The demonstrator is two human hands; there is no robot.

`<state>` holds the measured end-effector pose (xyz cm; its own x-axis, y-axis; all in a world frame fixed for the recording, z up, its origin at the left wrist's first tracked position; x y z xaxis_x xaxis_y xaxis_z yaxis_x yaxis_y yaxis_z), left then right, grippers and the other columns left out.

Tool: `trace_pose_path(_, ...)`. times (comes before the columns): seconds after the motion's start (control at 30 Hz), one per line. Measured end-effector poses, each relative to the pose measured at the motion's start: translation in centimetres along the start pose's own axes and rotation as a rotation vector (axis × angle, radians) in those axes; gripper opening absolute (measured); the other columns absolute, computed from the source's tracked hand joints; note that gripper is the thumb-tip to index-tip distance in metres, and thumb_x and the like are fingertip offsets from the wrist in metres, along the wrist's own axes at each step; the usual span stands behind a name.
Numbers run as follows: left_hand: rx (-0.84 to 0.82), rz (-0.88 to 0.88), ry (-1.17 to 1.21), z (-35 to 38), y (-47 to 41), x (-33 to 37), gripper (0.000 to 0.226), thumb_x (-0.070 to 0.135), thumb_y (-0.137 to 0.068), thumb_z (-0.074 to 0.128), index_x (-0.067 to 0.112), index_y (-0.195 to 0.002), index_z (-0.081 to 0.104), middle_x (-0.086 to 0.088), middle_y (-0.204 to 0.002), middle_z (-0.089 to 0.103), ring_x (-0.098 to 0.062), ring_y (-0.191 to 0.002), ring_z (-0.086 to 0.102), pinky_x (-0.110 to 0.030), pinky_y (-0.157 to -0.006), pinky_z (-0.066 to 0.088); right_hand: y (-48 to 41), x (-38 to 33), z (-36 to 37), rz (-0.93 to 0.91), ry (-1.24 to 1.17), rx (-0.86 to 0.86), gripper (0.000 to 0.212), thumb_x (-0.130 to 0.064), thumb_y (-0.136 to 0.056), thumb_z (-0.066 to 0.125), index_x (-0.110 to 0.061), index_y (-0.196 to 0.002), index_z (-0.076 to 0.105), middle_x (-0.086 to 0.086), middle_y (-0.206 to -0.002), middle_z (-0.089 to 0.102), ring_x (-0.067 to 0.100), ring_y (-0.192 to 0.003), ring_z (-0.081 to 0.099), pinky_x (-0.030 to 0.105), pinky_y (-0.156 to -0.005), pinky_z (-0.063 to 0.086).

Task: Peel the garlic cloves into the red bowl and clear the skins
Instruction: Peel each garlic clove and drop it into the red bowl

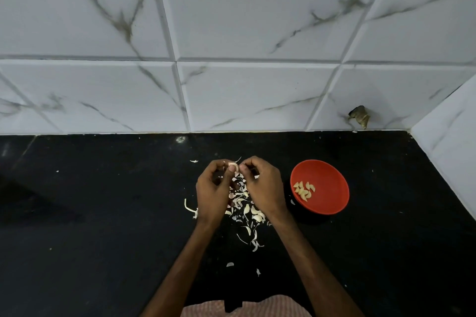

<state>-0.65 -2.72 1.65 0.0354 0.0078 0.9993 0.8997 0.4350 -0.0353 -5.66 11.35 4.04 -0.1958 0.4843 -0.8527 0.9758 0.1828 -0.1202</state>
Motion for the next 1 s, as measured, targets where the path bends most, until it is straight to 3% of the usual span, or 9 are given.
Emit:
trace_pose_path(0.13, -0.008, -0.037, -0.015, -0.2, -0.2, -0.6, 0.007, 0.023, -0.097, 0.066, 0.024, -0.091, 0.068, -0.008, -0.081, 0.071, -0.029, -0.067, 0.069, -0.032, -0.044, 0.048, 0.1, -0.4, 0.0, -0.031, -0.19, -0.012, 0.01, -0.023, -0.091, 0.074, -0.014, -0.096, 0.075, -0.01, -0.09, 0.073, 0.003, -0.088, 0.068, 0.014, -0.077, 0.051)
trace_pose_path(0.33, -0.069, -0.096, 0.026, 0.1, -0.2, -1.5, 0.011, 0.022, -0.097, 0.068, 0.012, -0.092, 0.067, -0.016, -0.081, 0.069, -0.021, -0.065, 0.066, -0.028, -0.042, 0.047, 0.0, 0.9, 0.1, 0.026, -0.195, 0.013, 0.007, -0.016, -0.091, 0.073, -0.011, -0.086, 0.073, -0.007, -0.079, 0.072, 0.003, -0.078, 0.068, 0.012, -0.071, 0.049)
trace_pose_path(0.53, -0.04, -0.096, -0.012, 0.0, -0.1, -2.1, 0.011, 0.027, -0.096, 0.069, 0.019, -0.088, 0.069, -0.013, -0.07, 0.067, -0.022, -0.055, 0.061, -0.029, -0.042, 0.046, 0.0, 1.7, 1.0, 0.06, -0.16, -0.007, 0.008, -0.018, -0.096, 0.068, -0.012, -0.092, 0.071, -0.008, -0.083, 0.072, 0.003, -0.08, 0.068, 0.016, -0.071, 0.051)
trace_pose_path(0.77, -0.063, -0.086, -0.07, 0.0, -0.3, -2.1, 0.015, 0.025, -0.097, 0.066, 0.022, -0.083, 0.069, -0.009, -0.069, 0.067, -0.02, -0.057, 0.06, -0.036, -0.051, 0.045, -0.2, 1.3, 0.6, 0.015, -0.187, -0.018, 0.013, -0.021, -0.089, 0.077, -0.011, -0.084, 0.07, -0.005, -0.077, 0.07, 0.007, -0.075, 0.067, 0.02, -0.069, 0.054)
trace_pose_path(0.93, -0.061, -0.082, -0.09, 0.2, -0.2, -2.0, 0.02, 0.029, -0.098, 0.066, 0.015, -0.083, 0.067, -0.018, -0.071, 0.066, -0.034, -0.058, 0.058, -0.047, -0.049, 0.046, 0.1, 1.5, 0.9, -0.003, -0.117, -0.022, 0.012, -0.018, -0.097, 0.066, -0.009, -0.093, 0.071, -0.006, -0.081, 0.071, 0.003, -0.075, 0.066, 0.015, -0.068, 0.048)
trace_pose_path(1.0, -0.045, -0.117, -0.046, 0.2, -0.1, -2.2, 0.02, 0.029, -0.097, 0.067, 0.014, -0.084, 0.067, -0.022, -0.073, 0.066, -0.036, -0.058, 0.058, -0.041, -0.045, 0.046, 0.3, 1.3, 1.2, -0.018, -0.085, -0.023, 0.016, -0.021, -0.1, 0.062, -0.009, -0.095, 0.07, -0.004, -0.081, 0.071, 0.006, -0.074, 0.066, 0.021, -0.066, 0.05)
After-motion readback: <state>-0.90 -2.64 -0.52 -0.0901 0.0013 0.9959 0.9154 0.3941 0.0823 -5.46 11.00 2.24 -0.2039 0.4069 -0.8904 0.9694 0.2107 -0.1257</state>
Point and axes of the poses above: each hand's wrist, its own y-axis away from the middle knuckle, its own z-axis out of the palm, x = y × z, the point moved 9 cm from there along -y, towards the middle knuckle
